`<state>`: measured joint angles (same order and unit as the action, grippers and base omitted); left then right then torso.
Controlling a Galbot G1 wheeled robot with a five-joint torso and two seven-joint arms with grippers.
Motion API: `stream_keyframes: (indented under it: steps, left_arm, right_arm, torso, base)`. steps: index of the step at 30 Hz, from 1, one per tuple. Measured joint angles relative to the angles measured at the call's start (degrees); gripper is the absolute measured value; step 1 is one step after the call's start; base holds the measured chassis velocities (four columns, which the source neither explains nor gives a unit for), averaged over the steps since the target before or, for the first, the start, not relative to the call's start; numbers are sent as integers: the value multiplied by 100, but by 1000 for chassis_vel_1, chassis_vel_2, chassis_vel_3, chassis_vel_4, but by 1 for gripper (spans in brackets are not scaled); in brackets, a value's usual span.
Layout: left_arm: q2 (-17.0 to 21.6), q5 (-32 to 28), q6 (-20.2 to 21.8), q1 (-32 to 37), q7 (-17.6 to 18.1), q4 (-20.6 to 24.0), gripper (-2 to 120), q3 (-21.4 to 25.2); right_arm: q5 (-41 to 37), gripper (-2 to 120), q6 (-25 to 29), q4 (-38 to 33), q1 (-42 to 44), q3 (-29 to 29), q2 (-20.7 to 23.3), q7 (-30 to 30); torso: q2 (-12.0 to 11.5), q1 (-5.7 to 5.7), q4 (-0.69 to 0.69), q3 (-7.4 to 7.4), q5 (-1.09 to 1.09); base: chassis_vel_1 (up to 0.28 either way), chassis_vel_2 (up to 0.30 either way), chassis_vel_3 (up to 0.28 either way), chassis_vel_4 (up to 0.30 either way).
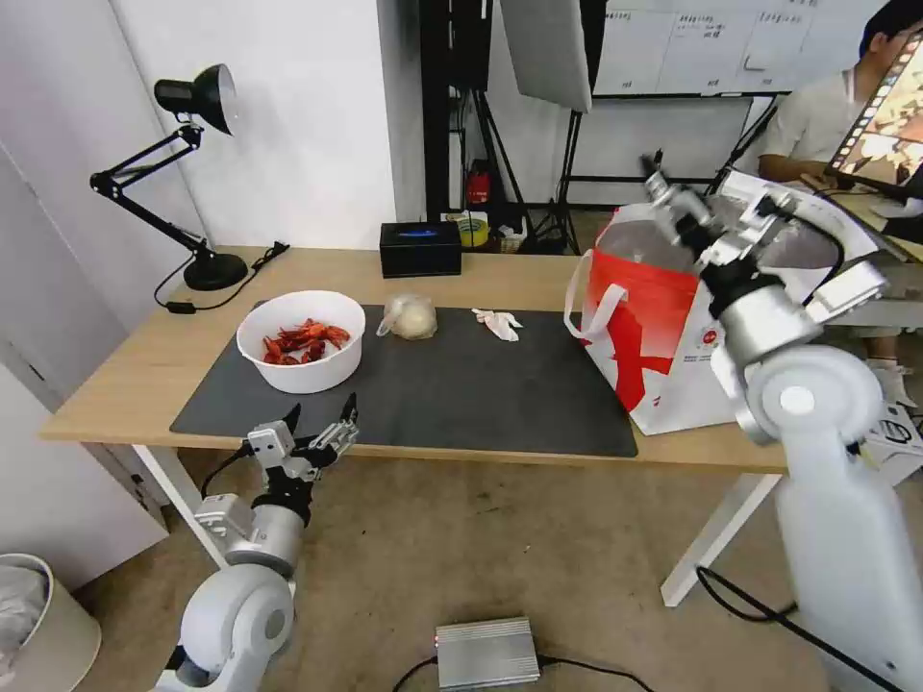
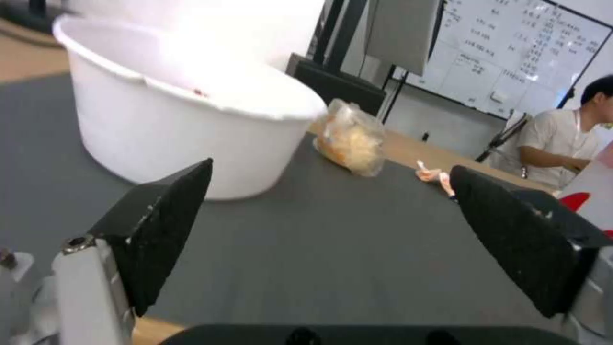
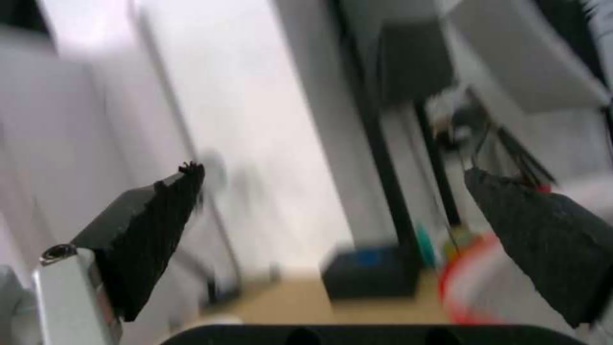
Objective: Pick up the trash from the table and place it into the takeout bag.
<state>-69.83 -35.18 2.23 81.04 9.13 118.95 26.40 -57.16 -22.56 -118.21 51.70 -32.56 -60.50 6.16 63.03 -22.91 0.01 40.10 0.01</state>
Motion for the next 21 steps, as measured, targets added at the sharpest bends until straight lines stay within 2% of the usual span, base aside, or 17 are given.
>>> stream_keyframes:
  steps: [2, 4, 5, 8, 16, 21]
  left_arm:
    - [91, 126, -81, -30, -74, -51, 100, 104]
    - [108, 162, -104, -41, -96, -60, 100, 131]
    - [188, 313, -200, -76, -195, -109, 100, 250]
    - [279, 435, -261, -70, -268, -129, 100, 394]
    - [559, 584, -394, -34, -518, -297, 100, 619]
    - [734, 683, -526, 102, -853, -478, 100, 733]
  right_arm:
    - [533, 100, -133, -126, 339, -18, 330, 332]
    - [698, 100, -158, -155, 406, -18, 398, 406]
    - [1305, 100, -203, -261, 630, 18, 581, 591]
    - [1938, 100, -256, -381, 852, 155, 675, 672]
    - [2398, 100, -177, -483, 1466, 350, 720, 716]
    - [2467, 100, 77, -473, 1915, 434, 623, 678]
  torso:
    - [0, 0, -2, 0, 0]
    - [0, 0, -3, 0, 1]
    - [0, 0, -2, 0, -1]
    - [0, 0, 0, 0, -1]
    - [0, 0, -1, 0, -1]
    - [0, 0, 0, 0, -1]
  base:
    - [0, 0, 0, 0]
    - [0, 0, 0, 0]
    - [0, 0, 0, 0]
    - [0, 0, 0, 0]
    - [0, 0, 0, 0]
    - [0, 0, 0, 0]
